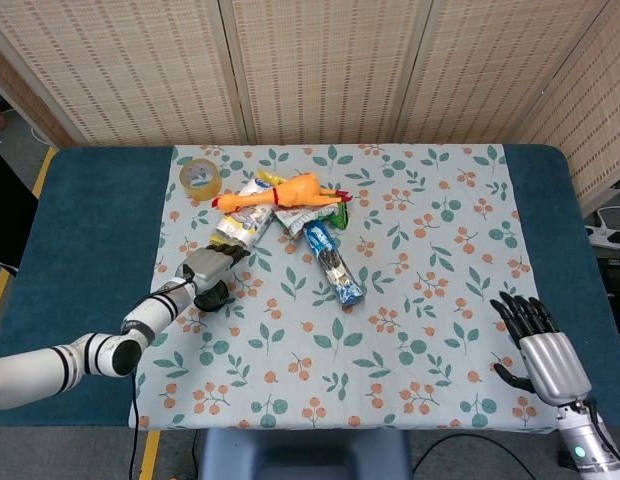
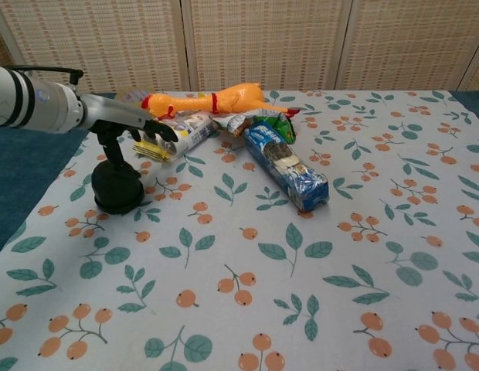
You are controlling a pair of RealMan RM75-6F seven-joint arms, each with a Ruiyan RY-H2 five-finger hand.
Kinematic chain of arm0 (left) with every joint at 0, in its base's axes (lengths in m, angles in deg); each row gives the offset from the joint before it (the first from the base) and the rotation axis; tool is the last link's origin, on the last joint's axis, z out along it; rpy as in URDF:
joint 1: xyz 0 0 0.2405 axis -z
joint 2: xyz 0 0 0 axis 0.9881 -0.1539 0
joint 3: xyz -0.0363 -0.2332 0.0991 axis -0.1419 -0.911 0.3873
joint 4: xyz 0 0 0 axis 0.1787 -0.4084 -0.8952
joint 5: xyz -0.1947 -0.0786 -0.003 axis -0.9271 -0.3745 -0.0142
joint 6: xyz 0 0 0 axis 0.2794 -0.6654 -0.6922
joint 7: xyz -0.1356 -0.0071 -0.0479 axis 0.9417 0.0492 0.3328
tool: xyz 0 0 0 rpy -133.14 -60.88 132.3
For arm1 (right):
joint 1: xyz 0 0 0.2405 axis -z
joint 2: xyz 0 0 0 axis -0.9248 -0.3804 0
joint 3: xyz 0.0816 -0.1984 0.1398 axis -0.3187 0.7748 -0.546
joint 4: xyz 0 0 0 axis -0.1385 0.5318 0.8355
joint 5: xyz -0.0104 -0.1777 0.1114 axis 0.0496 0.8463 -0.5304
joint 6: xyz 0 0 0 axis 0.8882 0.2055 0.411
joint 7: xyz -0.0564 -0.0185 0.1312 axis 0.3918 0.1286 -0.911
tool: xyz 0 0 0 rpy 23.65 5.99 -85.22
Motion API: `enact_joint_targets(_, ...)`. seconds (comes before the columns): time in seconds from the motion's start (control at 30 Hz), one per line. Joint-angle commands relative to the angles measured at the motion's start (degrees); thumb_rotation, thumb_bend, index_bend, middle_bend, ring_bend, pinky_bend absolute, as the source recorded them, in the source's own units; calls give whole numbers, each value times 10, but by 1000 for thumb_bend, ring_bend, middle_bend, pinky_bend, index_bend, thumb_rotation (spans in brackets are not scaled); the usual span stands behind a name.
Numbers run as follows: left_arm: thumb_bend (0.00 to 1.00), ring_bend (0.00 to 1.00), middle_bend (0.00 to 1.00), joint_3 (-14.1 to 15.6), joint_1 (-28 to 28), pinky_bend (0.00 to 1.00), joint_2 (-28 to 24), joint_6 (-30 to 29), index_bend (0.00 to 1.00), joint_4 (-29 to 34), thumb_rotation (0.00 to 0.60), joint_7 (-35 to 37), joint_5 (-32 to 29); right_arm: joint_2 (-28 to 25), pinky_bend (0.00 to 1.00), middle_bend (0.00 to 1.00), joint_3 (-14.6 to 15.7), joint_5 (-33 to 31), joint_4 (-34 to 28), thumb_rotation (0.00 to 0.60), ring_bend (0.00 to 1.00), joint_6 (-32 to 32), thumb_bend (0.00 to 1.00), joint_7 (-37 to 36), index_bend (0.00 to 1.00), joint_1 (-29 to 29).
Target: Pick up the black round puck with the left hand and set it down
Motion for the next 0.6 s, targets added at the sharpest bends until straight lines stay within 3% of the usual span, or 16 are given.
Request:
enact_joint_targets(0.03, 360, 0, 0, 39, 38, 133, 3, 25, 0, -14, 600, -10, -47, 1, 0, 0, 0, -2, 1, 600, 0, -4, 113, 1, 0, -2)
enact_joint_targets(0.4, 360, 0, 0, 108, 94, 151, -10, 22, 0, 9, 600, -5, -114, 1, 0, 0, 2, 0, 1, 600, 0, -6, 114, -2, 0, -5)
enact_joint_targets(0.6, 359, 0, 0, 156, 127, 216, -4, 21, 0, 3, 600, -5, -169, 0, 0, 0, 3, 0, 1, 600, 0, -6, 113, -3, 0, -5)
